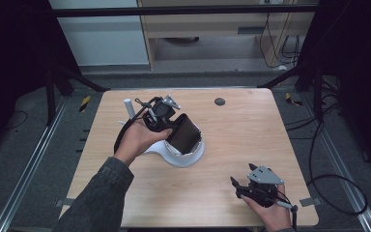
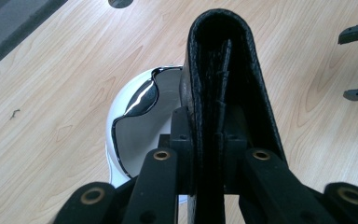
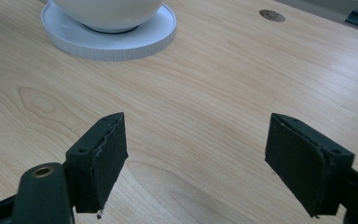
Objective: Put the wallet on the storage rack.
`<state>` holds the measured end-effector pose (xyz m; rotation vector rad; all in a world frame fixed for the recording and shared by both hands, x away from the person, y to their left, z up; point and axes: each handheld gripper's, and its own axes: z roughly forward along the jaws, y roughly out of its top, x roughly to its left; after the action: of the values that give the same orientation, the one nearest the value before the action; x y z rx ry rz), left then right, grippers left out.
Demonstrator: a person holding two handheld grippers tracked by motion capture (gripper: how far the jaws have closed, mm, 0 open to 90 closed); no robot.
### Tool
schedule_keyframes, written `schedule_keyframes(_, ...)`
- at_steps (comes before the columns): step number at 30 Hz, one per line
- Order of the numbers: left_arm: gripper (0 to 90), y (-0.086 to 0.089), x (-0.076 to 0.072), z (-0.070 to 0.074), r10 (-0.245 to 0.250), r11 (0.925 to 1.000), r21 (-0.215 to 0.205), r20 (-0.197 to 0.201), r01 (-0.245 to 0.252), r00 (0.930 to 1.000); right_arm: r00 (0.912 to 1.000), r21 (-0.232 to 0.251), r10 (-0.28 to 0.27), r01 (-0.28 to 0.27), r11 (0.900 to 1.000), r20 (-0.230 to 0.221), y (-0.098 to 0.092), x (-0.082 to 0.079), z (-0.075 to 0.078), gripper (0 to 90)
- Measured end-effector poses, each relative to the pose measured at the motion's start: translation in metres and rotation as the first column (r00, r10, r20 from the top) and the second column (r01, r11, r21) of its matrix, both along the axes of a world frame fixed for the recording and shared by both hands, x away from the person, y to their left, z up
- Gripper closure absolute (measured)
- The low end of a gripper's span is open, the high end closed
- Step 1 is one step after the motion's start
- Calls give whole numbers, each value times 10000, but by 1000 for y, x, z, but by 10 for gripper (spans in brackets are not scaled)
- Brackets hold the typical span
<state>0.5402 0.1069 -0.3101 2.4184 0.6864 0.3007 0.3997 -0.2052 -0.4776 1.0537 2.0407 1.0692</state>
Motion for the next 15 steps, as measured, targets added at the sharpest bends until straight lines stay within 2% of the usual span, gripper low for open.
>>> schedule_keyframes(15, 792, 6, 5, -3, 290, 9994, -198, -3, -290, 9996, 10000, -56, 24, -24, 10000, -15, 0, 0, -1, 204)
